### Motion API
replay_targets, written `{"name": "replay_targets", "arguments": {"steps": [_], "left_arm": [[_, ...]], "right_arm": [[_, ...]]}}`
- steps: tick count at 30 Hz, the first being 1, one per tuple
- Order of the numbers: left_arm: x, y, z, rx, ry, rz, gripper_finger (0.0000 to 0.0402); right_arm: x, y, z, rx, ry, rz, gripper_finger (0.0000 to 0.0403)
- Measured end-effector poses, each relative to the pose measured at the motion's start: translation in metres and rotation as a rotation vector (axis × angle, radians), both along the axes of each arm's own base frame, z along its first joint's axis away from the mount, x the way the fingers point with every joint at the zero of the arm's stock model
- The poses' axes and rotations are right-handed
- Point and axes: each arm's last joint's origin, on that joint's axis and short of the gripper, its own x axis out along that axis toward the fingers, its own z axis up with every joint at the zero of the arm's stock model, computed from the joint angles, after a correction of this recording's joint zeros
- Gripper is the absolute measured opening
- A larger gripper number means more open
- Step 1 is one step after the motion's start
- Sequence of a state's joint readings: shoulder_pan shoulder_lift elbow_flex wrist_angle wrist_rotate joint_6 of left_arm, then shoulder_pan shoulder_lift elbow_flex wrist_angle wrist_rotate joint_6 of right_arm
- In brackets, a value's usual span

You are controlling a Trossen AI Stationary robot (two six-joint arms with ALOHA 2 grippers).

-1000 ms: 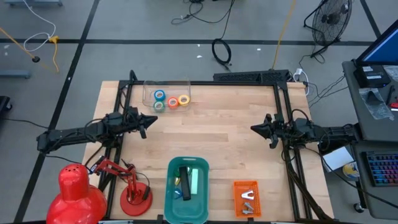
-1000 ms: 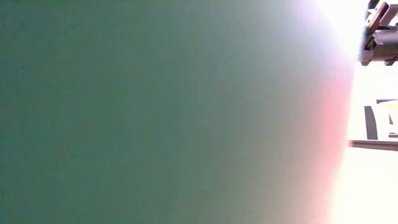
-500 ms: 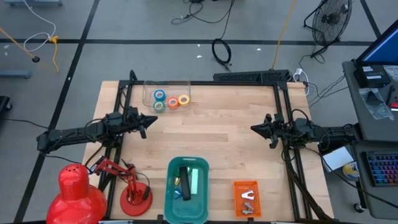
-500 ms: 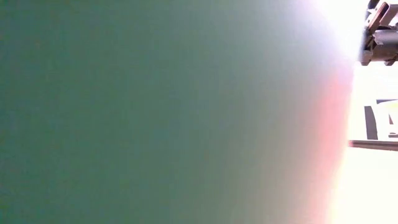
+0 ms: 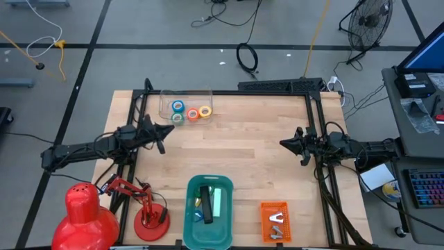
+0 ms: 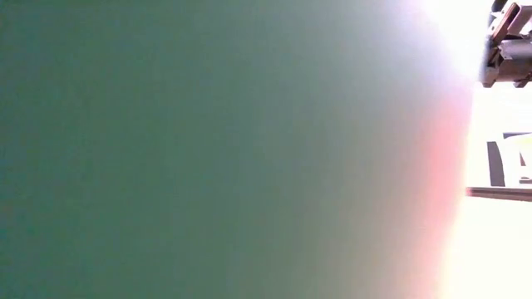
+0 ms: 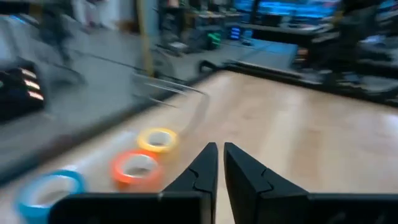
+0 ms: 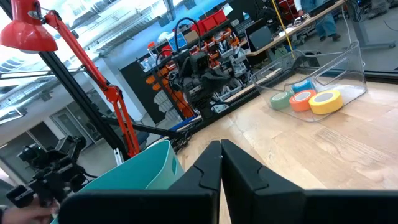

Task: Pick and place Stapler, Stapler remover, tape
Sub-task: Return to Home Position

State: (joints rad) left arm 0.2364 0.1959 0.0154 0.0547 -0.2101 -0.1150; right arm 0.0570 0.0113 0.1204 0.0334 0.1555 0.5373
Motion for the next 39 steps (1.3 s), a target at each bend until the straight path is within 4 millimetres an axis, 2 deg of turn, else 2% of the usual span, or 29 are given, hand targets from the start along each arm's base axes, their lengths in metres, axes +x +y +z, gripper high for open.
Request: {"name": "replay_targets", "arguments": {"steps": [4,12,15,21,25,39], "left_arm": [[0.000,0.002,0.002,0.053,0.001,0.058,0.0031],[-0.001,0.002,0.002,0.071,0.014,0.058,0.0031],[0.000,0.000,0.000,0.051,0.027,0.000,0.0031],[0.002,-0.008,-0.003,0.047,0.055,-0.289,0.0031],[0.002,-0.008,-0.003,-0.012,0.026,-0.292,0.0031],[0.003,-0.008,0.001,-0.004,-0.012,-0.291,0.0031]], "right_arm": [[0.000,0.000,0.000,0.000,0.000,0.000,0.0004],[0.000,0.000,0.000,0.000,0.000,0.000,0.0002],[0.000,0.000,0.000,0.000,0.000,0.000,0.0004],[0.000,0.000,0.000,0.000,0.000,0.000,0.0002],[0.000,0.000,0.000,0.000,0.000,0.000,0.0004],[0.000,0.000,0.000,0.000,0.000,0.000,0.0002]]}}
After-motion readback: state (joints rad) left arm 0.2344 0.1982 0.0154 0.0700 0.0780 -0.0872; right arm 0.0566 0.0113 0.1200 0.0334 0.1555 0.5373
